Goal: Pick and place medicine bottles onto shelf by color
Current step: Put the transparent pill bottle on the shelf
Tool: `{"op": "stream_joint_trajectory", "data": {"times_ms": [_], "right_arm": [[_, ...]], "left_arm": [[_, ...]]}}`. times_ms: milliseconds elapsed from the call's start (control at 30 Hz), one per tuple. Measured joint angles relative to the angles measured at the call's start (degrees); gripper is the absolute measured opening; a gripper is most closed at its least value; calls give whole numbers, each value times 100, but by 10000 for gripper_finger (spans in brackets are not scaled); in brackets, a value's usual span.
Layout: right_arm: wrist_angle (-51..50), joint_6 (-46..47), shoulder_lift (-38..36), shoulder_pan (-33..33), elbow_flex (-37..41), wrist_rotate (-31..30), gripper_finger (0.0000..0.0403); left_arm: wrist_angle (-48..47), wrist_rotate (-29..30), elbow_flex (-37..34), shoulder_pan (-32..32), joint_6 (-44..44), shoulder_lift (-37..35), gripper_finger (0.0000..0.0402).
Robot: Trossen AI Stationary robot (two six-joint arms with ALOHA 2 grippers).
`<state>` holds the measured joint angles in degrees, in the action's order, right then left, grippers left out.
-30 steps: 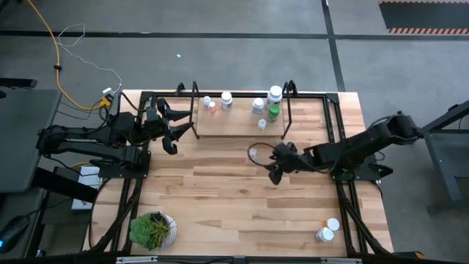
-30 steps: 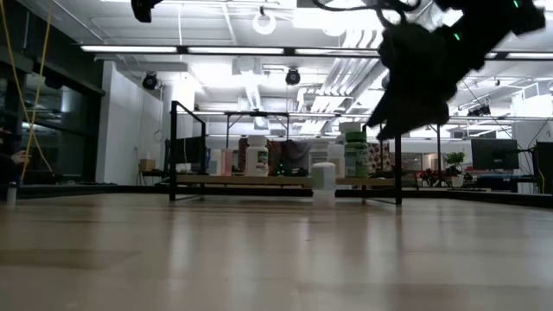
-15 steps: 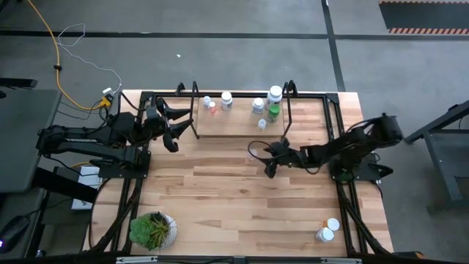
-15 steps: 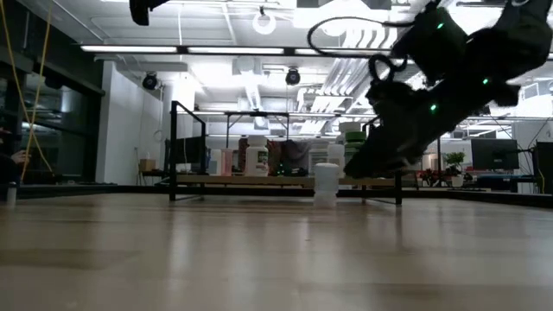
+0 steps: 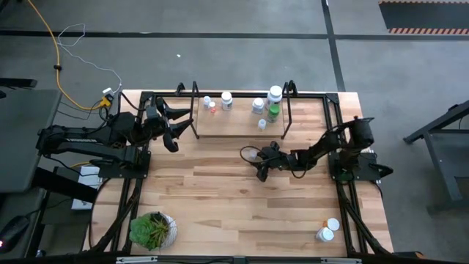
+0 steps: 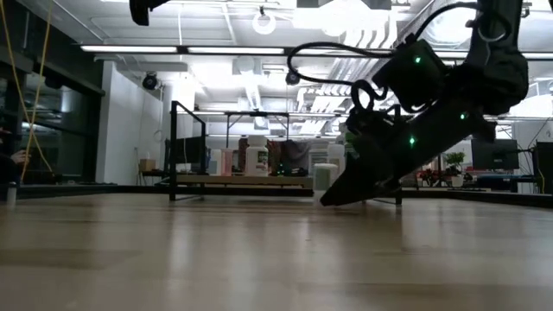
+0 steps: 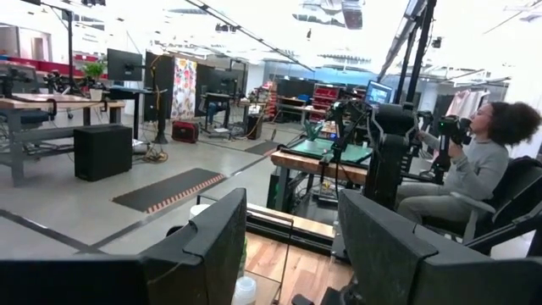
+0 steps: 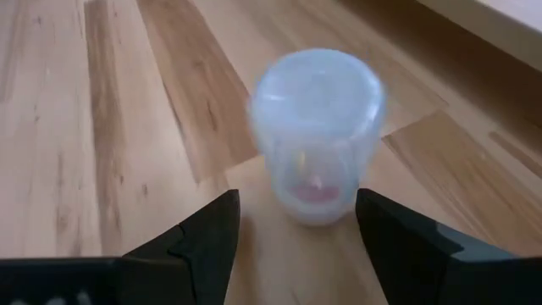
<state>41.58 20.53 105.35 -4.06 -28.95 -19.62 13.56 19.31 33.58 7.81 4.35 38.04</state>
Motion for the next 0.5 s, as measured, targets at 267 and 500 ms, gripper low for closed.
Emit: {"op": "stream_joint_trajectory", "data": {"times_ms": [267,500], "right_arm": [[427,-48,453,106,-238,-81,228],[64,-246,517,108,-589,36,174]], "left_arm": [[-3,-1,0,0,1,0,179],[-7,-2,0,0,-1,0,179]]}}
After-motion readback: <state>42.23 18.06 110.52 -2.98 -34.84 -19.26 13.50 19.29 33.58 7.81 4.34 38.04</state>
